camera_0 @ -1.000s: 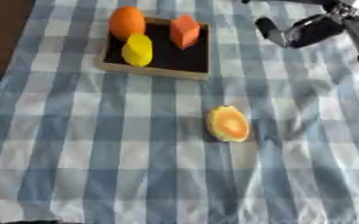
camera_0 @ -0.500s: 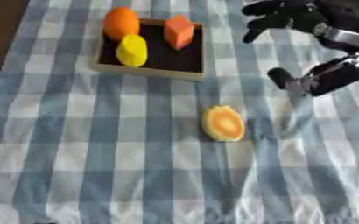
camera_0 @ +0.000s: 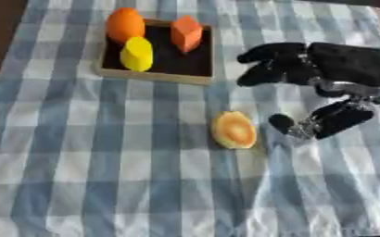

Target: Pick up objects on the table and place them in the box.

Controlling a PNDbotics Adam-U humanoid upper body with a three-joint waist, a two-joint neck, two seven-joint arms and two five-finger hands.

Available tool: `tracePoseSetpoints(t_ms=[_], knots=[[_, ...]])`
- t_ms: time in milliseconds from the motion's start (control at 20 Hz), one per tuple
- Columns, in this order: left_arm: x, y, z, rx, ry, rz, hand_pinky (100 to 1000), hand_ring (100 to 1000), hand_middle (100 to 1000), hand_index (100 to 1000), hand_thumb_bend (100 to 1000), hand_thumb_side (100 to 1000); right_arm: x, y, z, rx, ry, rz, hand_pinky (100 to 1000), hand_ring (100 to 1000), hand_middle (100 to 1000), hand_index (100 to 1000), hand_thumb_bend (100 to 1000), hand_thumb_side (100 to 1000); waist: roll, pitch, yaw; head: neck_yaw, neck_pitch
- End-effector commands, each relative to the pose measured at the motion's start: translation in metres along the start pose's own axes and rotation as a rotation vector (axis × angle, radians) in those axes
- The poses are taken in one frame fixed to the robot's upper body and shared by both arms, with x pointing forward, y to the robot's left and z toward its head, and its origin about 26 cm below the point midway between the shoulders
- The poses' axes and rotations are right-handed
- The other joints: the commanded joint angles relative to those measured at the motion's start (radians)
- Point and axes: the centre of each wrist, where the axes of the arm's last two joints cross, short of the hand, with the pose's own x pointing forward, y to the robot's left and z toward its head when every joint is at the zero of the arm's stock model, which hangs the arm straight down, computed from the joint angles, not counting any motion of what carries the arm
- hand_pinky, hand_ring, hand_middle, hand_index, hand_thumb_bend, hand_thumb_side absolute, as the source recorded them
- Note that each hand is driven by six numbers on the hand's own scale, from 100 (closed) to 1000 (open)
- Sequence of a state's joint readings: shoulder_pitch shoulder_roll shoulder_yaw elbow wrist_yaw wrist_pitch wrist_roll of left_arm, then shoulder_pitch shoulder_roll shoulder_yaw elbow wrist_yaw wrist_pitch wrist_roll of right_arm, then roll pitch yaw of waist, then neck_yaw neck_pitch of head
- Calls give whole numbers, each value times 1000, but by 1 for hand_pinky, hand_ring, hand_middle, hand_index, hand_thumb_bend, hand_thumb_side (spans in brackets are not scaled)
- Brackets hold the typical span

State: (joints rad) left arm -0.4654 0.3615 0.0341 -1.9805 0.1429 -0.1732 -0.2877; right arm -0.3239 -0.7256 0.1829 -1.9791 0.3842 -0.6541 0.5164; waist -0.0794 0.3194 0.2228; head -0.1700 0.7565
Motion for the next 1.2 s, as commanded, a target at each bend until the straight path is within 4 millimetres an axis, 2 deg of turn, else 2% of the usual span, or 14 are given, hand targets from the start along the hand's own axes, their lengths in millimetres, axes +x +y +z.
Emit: tracePoseSetpoints(t_ms=[50,600,1200], knots=[[7,5,-3,-11,-19,-27,677,789,737,829,100,656,5,-2,-4,127,-79,80,1000,1000,867,1000,100,204,19,-21,-1,5,2],[7,3,-3,-27,-16,-16,676,791,738,830,100,657,1,15,-14,172,-16,93,1000,1000,912,1000,100,206,19,-15,0,3,3],[6,3,-2,-33,-15,-15,674,792,739,830,100,654,-15,39,-11,248,22,102,1000,1000,948,1000,100,226,21,-1,4,4,-6]])
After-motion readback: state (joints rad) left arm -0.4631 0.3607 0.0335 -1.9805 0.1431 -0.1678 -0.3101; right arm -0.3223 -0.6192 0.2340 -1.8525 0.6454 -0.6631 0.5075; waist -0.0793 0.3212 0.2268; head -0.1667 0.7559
